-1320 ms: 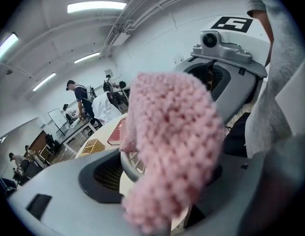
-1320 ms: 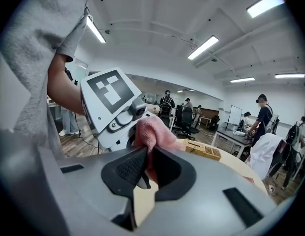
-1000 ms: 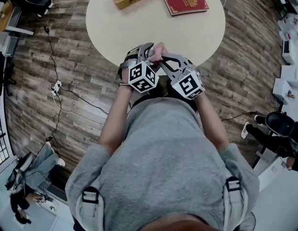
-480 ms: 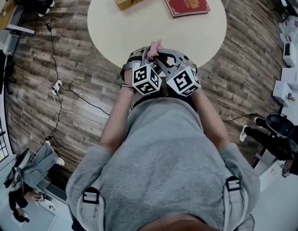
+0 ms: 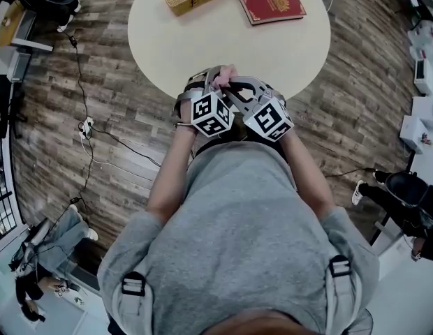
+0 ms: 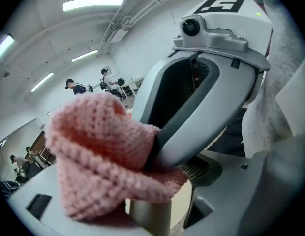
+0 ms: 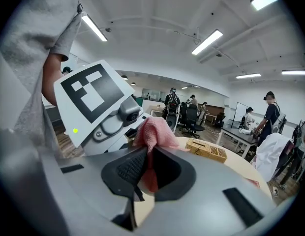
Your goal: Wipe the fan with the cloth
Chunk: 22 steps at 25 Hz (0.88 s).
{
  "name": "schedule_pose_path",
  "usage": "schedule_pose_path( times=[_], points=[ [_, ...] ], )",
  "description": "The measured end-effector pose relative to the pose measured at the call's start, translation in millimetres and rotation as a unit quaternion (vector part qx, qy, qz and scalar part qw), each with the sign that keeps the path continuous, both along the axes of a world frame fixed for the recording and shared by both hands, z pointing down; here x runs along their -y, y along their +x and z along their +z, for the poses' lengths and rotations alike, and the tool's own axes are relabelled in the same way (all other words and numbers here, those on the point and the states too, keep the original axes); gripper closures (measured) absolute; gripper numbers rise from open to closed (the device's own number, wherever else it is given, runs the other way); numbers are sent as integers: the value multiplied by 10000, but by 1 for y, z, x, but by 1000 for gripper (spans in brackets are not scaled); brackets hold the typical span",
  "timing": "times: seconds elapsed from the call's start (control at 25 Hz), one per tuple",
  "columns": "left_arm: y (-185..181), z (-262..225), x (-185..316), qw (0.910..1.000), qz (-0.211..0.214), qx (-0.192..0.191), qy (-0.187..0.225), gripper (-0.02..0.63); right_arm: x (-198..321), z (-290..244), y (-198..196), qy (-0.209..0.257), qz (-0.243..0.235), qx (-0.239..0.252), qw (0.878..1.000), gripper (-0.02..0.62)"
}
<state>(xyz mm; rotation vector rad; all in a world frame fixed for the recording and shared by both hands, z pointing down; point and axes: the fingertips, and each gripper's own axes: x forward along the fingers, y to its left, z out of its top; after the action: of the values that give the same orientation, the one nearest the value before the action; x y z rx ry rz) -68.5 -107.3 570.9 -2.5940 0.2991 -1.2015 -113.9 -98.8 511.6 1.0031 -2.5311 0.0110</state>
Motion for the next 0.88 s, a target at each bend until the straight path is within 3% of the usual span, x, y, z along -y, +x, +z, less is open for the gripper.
schedule_pose_path(
  times=[0.24, 0.56, 0.88],
  points=[
    [0, -3, 9, 10000, -46, -41, 15, 222, -12, 4, 9, -21, -78, 27, 10000, 554],
    [6, -10, 11, 9999, -32, -157, 16, 222, -3, -6, 31, 215, 308, 179, 9991, 554],
    [12, -11, 7, 9999, 83, -89, 53, 222, 12, -12, 22, 281, 248, -32, 9993, 554]
  ],
)
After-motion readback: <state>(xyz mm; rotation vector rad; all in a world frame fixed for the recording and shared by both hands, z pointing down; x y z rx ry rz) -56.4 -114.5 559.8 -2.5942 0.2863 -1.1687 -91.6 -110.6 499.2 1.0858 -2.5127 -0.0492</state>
